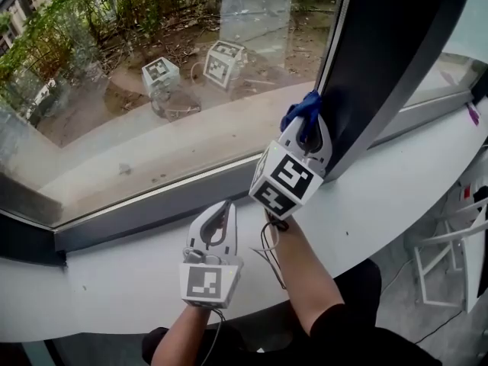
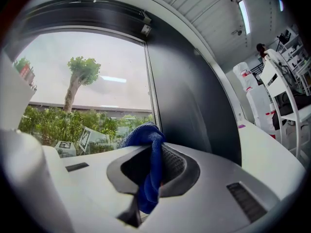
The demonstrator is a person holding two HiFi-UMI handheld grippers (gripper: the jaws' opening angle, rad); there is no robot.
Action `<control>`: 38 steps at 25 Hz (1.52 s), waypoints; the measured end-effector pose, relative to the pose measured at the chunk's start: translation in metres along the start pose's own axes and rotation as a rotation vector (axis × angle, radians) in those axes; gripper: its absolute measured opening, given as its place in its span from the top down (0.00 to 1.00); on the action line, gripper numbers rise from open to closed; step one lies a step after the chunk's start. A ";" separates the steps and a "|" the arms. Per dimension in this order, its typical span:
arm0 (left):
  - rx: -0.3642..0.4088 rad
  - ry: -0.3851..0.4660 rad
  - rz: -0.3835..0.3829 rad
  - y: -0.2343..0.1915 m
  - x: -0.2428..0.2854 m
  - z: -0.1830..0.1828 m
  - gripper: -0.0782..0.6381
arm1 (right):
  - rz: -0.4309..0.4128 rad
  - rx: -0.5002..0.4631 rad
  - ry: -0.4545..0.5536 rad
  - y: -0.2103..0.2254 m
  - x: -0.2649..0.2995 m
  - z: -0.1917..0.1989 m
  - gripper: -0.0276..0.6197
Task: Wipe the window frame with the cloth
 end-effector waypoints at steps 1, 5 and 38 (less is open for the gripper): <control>0.002 0.002 0.000 0.000 0.000 0.000 0.88 | -0.002 -0.007 0.004 0.000 0.000 -0.001 0.92; 0.010 0.006 0.004 0.000 -0.001 -0.001 0.88 | 0.003 -0.026 0.025 -0.001 0.000 -0.004 0.92; -0.045 0.045 -0.016 -0.010 -0.011 -0.012 0.88 | 0.017 -0.113 0.092 -0.010 0.004 -0.051 0.92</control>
Point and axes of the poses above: the fingertips, and each gripper's own axes: x forward along the fingers, y to its right, z out of its underside, the point moved 2 cm from there along -x, backward along the fingers, and after that the axes turned 8 degrees about -z, right-handed, at the moved point
